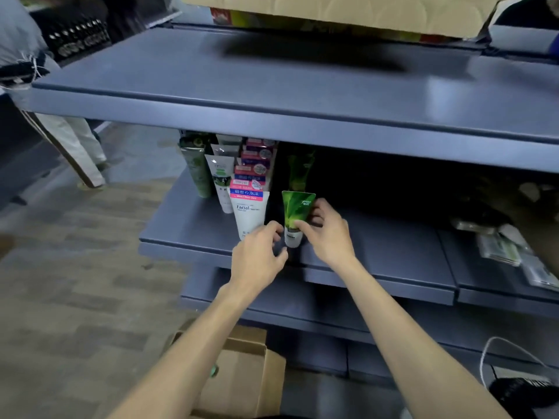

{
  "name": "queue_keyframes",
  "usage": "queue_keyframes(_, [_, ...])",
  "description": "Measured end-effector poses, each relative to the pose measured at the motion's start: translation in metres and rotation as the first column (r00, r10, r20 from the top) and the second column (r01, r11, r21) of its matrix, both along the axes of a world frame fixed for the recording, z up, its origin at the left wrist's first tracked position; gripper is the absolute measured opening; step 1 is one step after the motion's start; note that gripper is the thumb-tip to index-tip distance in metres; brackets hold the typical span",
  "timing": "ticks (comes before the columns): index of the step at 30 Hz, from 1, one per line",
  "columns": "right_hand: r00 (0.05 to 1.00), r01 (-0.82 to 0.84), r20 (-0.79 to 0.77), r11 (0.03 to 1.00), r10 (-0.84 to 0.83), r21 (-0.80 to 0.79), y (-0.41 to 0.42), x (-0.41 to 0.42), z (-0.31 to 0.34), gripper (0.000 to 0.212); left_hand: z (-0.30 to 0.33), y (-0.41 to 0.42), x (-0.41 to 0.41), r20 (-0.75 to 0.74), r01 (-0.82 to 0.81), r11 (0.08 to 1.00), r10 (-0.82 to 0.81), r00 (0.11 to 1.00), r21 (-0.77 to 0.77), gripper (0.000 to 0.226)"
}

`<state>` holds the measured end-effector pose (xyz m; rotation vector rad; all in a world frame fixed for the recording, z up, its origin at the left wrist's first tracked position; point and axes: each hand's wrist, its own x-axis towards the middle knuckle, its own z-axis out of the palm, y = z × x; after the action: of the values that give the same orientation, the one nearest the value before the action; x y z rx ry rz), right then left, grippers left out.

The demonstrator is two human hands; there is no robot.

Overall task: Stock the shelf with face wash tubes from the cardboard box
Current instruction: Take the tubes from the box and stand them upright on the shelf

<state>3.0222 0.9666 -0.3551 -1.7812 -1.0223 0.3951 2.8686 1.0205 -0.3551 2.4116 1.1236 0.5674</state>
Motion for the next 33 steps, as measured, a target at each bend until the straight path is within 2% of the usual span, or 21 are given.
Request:
queue_keyframes(12, [0.993,0.015,0.116,0.999,-0.01,-0.04,0.036,0.025,0.004,0.033,-0.008,-0.008,0.008,-0.002,-0.052,0.998,0.052,0.999,0.033,0.031])
queue_keyframes(19, [0.988,0.034,0.155,0.992,-0.015,-0.12,0.044,0.031,0.002,0.045,-0.005,-0.005,0.013,0.033,-0.084,0.996,0.082,0.996,0.036,0.03])
queue_keyframes(27, [0.978,0.061,0.206,0.978,-0.019,-0.199,0.049,0.032,0.009,0.058,-0.001,-0.003,0.015,0.039,-0.081,0.996,0.08,0.996,0.022,0.031])
queue_keyframes(33, [0.975,0.059,0.222,0.974,-0.01,-0.218,0.052,0.033,0.012,0.058,0.009,-0.001,0.019,0.049,-0.066,0.997,0.064,0.997,0.043,0.03])
